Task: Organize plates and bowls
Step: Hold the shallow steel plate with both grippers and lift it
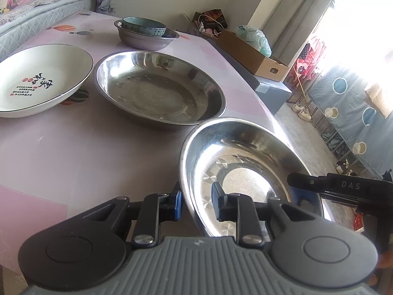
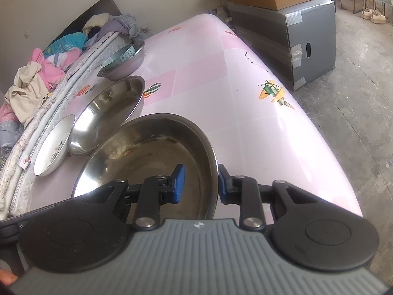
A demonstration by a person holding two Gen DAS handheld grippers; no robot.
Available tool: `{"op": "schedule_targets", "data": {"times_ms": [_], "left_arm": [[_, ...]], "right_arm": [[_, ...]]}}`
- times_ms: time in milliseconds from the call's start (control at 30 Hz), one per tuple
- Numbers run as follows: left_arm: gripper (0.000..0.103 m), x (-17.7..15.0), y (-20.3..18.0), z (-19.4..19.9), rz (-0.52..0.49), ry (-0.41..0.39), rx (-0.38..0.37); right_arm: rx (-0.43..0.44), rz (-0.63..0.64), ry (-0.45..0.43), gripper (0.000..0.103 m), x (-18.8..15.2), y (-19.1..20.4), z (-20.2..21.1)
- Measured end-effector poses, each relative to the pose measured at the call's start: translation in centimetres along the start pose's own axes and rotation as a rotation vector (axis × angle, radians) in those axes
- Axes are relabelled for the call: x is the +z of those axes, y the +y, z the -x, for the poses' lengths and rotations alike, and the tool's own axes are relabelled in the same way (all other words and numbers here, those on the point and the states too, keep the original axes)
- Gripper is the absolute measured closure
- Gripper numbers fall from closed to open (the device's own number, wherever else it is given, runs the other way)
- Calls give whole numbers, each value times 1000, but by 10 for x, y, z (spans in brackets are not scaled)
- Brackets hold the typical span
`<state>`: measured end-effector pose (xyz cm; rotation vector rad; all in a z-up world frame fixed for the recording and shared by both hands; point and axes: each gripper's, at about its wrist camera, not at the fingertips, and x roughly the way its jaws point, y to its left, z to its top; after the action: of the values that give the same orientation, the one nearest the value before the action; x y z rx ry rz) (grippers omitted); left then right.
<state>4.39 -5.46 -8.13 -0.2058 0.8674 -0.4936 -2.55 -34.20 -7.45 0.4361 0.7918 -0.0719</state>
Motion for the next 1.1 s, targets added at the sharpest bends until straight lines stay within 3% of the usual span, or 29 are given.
{"op": "schedule_targets", "data": {"times_ms": [1100], "left_arm": [[78,4,-2,4,-7,-15,43]], "right_arm": [[-11,17,-24,77,-4,5,5]]}}
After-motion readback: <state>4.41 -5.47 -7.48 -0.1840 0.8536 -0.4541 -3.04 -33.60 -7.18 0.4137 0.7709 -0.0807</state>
